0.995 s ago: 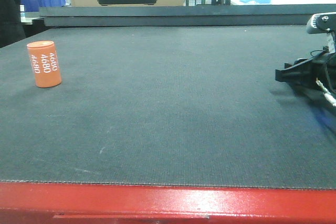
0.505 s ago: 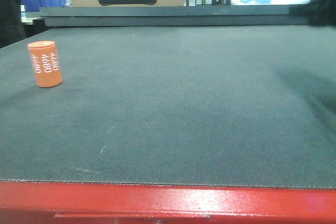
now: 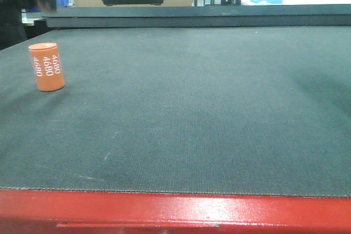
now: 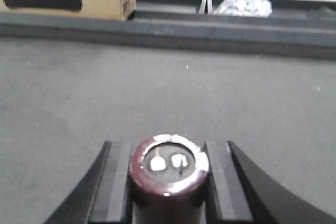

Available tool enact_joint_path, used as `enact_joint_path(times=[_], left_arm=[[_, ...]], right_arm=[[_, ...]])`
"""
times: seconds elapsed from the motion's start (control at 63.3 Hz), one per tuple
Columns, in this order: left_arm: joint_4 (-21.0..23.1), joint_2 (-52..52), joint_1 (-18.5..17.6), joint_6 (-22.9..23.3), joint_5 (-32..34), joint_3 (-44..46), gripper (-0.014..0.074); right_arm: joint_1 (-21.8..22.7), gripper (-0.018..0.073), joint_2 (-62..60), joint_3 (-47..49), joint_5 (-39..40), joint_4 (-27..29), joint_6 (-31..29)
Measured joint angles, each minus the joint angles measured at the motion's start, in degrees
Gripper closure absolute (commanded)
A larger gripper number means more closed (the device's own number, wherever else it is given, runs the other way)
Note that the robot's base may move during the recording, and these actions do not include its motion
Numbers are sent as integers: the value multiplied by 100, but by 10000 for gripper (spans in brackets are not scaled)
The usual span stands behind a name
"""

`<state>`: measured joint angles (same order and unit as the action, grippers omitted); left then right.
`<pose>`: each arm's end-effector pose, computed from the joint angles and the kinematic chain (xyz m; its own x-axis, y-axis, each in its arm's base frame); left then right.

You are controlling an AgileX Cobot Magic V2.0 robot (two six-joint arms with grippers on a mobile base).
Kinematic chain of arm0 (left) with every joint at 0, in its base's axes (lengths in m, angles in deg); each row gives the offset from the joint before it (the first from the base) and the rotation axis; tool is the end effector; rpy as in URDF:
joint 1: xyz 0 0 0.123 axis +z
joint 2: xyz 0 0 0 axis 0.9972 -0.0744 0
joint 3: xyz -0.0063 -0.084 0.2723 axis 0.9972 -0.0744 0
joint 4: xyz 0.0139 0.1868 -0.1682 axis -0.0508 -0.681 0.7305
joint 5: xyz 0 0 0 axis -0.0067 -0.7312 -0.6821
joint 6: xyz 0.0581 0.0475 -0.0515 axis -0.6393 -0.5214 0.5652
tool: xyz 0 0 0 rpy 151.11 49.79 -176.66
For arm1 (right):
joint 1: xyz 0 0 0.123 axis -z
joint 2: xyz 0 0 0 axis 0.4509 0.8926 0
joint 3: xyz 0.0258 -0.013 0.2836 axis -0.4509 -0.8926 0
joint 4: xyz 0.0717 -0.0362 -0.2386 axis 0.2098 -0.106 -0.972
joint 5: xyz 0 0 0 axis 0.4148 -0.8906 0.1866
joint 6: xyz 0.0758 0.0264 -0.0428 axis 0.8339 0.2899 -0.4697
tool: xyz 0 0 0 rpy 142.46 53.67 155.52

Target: Place cylindrical capacitor in blue bin on shelf

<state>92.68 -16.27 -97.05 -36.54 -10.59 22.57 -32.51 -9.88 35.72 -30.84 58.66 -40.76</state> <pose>0.2832 -0.0528 0.2385 -0.2504 0.0168 -0.9680 0.1485 0.9887 -0.0213 0.2952 0.0260 0.2840 -0.1515 0.0064 -0.9884 -0.0565 0.9983 0.0151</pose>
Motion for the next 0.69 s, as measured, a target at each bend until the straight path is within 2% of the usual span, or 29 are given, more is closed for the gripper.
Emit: enact_joint_path(times=[0.3,0.458,0.695], left_arm=[[226,-1587,0,0,1669,-139,-4],[495,-2165,0,0,2605,-124,-4],[554,-2690,0,0,2744,474,-4]], right_arm=[[0,721,0,0,-63,0,0],[0,721,0,0,-63,0,0],[0,721,0,0,-65,0,4]])
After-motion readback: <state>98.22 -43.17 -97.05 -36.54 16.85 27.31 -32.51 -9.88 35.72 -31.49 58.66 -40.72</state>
